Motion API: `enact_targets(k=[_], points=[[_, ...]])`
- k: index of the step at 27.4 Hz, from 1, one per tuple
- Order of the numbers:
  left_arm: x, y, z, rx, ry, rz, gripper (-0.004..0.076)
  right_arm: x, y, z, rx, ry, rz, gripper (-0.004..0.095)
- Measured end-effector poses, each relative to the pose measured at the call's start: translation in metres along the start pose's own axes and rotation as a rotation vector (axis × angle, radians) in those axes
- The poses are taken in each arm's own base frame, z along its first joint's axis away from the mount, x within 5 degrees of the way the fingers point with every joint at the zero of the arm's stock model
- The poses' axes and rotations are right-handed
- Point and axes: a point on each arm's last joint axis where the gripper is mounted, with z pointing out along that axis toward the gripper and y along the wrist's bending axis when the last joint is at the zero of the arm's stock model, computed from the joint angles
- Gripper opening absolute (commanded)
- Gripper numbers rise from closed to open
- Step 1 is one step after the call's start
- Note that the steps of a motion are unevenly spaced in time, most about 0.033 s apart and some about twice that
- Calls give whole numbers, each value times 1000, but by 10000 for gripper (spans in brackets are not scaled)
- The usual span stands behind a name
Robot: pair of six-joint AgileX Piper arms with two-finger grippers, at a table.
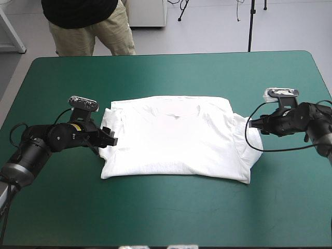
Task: Fold the cloth
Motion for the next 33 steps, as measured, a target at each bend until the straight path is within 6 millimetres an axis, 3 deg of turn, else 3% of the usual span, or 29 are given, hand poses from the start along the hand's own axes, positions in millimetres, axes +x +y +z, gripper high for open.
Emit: enact_targets(k=[3,8,11,14,15,25,27,30,33], points=[[0,0,0,-1,-1,1,454,-7,-4,30,-7,57,11,475],[0,0,0,-2,-2,2,454,-6,-9,75,-19,168,16,360],[0,0,0,-2,-1,2,454,-7,-8,84,-24,181,-2,228],[0,1,2,-2,5,1,454,-9,-4,86,-27,179,-37,-11],[0,1,3,-1,8,1,454,-9,-2,87,-29,175,-47,-11],[0,1,4,-1,10,1,454,-14,4,79,-29,124,-62,-13],[0,1,4,-1,10,1,454,-18,5,66,-28,87,-66,-13],[0,1,4,-5,12,6,454,-32,13,30,-36,0,-84,-13],[-2,2,1,-16,22,17,454,-36,29,18,-71,8,-134,-13]])
